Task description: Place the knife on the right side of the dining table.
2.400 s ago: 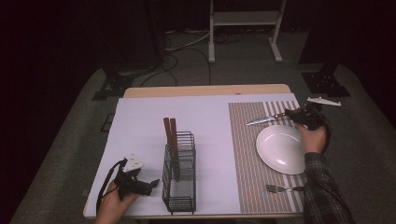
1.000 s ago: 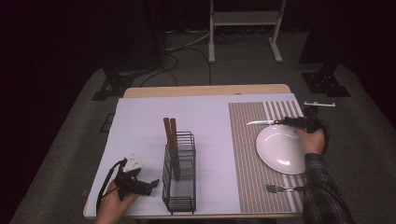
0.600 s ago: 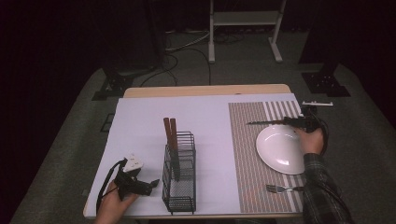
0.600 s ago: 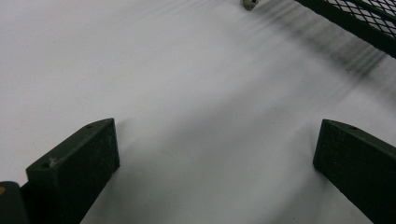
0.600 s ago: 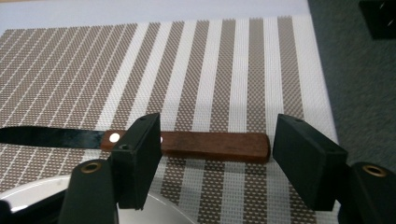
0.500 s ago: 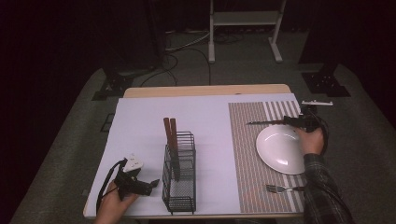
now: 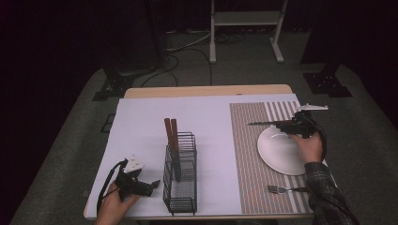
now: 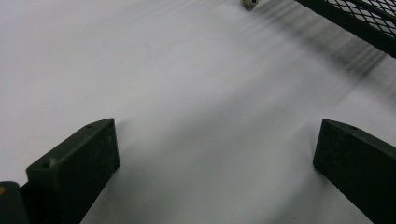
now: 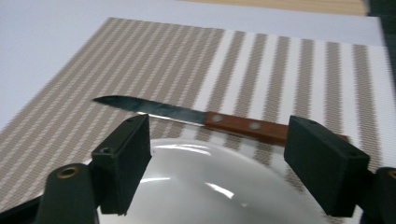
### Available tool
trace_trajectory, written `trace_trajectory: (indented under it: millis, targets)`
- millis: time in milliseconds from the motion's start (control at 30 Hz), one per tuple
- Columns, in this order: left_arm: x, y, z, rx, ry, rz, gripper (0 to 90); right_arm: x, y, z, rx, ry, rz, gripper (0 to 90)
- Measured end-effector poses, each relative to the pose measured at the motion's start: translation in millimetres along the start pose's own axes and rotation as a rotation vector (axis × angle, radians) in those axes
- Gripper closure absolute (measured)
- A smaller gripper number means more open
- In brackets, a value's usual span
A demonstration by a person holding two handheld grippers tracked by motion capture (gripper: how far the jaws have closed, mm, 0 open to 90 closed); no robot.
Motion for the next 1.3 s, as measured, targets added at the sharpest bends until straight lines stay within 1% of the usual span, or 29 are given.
trace_trajectory:
  millis: [167,233,700,767,967,1133,1167,1200,1300]
  targets:
    - [0.0,0.0,0.0,0.0,0.0,0.0,0.0,18.6,2.7,3.1,0.001,-0.046,0.039,18.9]
    - [0.0,0.0,0.0,0.0,0.0,0.0,0.0,26.5,4.3,4.1,0.003,-0.071,0.041,17.9]
    - [0.0,0.0,0.2,0.003,0.0,-0.001,0.0,81.1,16.3,12.3,0.008,-0.195,0.15,14.1]
    - [0.1,0.0,0.2,0.003,0.0,-0.001,0.0,89.4,18.4,12.6,0.013,-0.208,0.168,13.9]
    - [0.1,0.0,0.2,0.003,0.001,-0.001,0.0,116.0,25.7,10.6,0.036,-0.268,0.217,13.6]
    - [0.0,0.0,0.2,0.003,0.0,-0.001,0.0,137.6,32.1,6.9,0.057,-0.319,0.274,12.7]
    - [0.0,0.0,0.2,0.003,0.0,-0.001,0.0,137.6,32.1,6.9,0.057,-0.319,0.274,12.7]
    - [0.0,0.0,0.2,0.003,0.001,0.0,0.0,146.1,34.8,5.5,0.068,-0.343,0.289,12.7]
    - [0.1,0.0,0.2,0.003,0.001,-0.001,0.0,156.5,38.0,3.7,0.081,-0.359,0.321,12.6]
Point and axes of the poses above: each handheld gripper's, and its own axes: z roughly backward along the jaws, y roughly out of its underside, x roughly to its left, the point moved 3 cm from there along -z, roughly forward along the jaws, and after that the axes turned 7 degrees about -y, right-handed, at the moved point
